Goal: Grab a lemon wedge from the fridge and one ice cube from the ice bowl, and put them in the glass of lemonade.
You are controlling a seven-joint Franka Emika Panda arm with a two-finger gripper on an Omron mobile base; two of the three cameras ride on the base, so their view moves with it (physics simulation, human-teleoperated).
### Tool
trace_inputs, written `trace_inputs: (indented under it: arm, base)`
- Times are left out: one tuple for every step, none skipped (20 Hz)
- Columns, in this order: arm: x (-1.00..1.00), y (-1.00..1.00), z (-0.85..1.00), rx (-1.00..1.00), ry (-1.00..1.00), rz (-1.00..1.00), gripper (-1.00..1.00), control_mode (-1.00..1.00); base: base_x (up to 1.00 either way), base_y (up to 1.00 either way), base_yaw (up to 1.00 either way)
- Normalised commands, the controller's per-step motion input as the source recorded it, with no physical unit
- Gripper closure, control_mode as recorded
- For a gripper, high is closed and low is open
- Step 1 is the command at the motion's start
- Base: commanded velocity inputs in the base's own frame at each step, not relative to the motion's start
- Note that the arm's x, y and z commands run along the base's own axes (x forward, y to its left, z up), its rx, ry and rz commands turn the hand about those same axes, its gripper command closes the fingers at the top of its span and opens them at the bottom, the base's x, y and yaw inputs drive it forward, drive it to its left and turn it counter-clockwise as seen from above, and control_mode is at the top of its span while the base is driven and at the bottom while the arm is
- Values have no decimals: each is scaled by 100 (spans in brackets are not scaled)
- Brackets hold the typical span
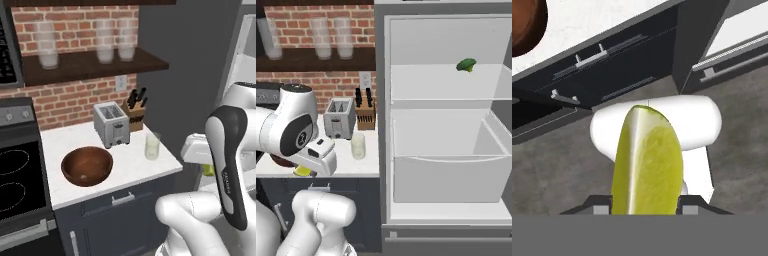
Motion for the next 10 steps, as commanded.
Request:
trace_inputs:
  arm:
    - [0,0,0,0,0,0,100,100]
    - [0,0,0,0,0,0,100,100]
    - [0,0,0,0,0,0,100,100]
    - [0,0,0,0,0,0,100,100]
    - [0,0,0,0,0,0,100,100]
    - [0,0,0,0,0,0,100,100]
    - [0,0,0,0,0,0,100,100]
    - [0,0,0,0,0,0,100,100]
    - [0,0,0,0,0,0,100,100]
    - [51,14,0,0,5,-7,100,-100]
  base:
    - [66,47,-44]
    - [65,44,-44]
    - [64,37,-42]
    - [71,41,-37]
    - [74,34,-29]
    - [73,21,-20]
    - [67,19,-15]
    - [62,11,-12]
    - [58,8,-7]
    - [0,0,0]
